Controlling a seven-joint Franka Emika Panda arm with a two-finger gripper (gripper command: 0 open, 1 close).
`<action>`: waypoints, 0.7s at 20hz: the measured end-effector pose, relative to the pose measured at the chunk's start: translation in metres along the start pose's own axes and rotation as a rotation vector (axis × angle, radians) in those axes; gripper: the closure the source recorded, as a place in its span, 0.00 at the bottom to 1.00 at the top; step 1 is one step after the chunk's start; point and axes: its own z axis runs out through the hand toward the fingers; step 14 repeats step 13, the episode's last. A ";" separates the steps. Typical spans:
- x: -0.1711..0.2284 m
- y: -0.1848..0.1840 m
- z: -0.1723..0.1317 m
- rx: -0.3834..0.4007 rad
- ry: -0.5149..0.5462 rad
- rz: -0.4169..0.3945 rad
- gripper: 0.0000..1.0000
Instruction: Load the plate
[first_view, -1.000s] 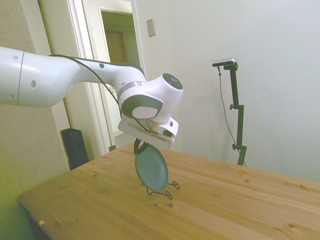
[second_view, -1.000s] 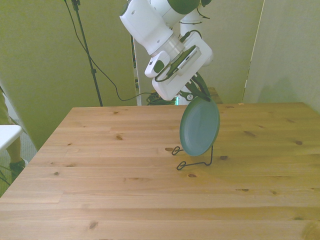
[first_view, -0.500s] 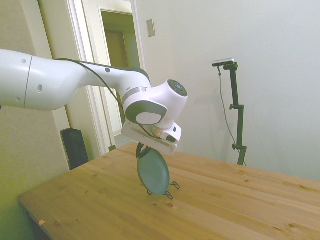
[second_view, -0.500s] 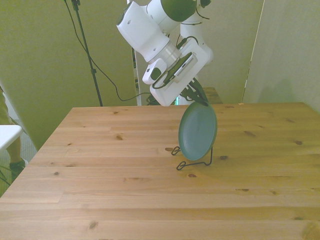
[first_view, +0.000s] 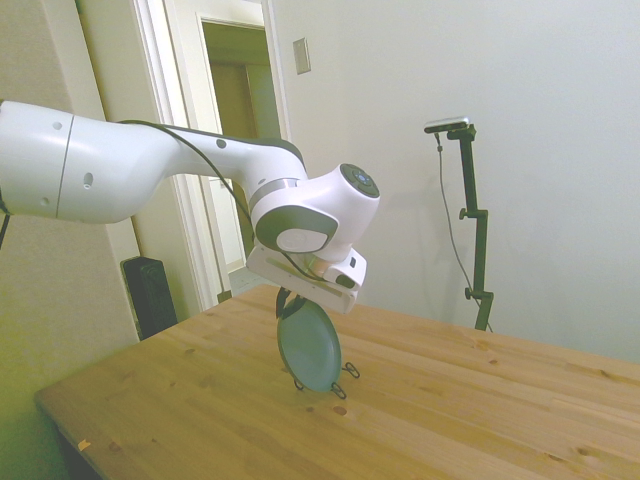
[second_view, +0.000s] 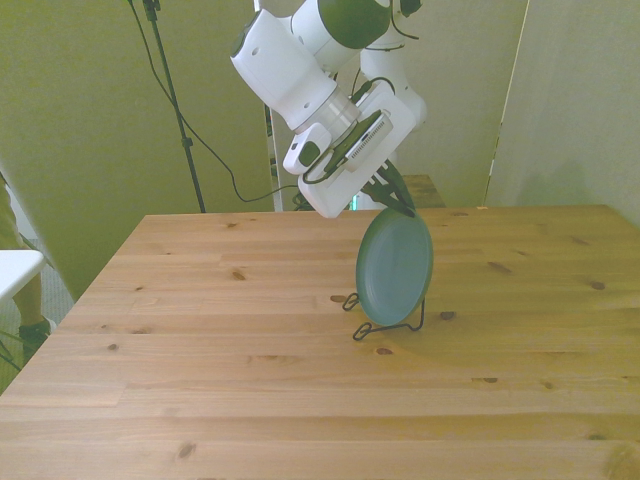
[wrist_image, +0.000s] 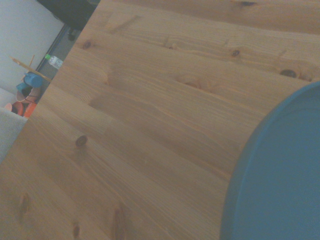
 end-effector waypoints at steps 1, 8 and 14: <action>0.000 -0.001 -0.001 0.000 0.002 -0.001 0.00; -0.007 -0.012 -0.019 -0.007 0.033 -0.003 0.00; -0.060 -0.043 -0.076 -0.070 0.111 -0.043 0.00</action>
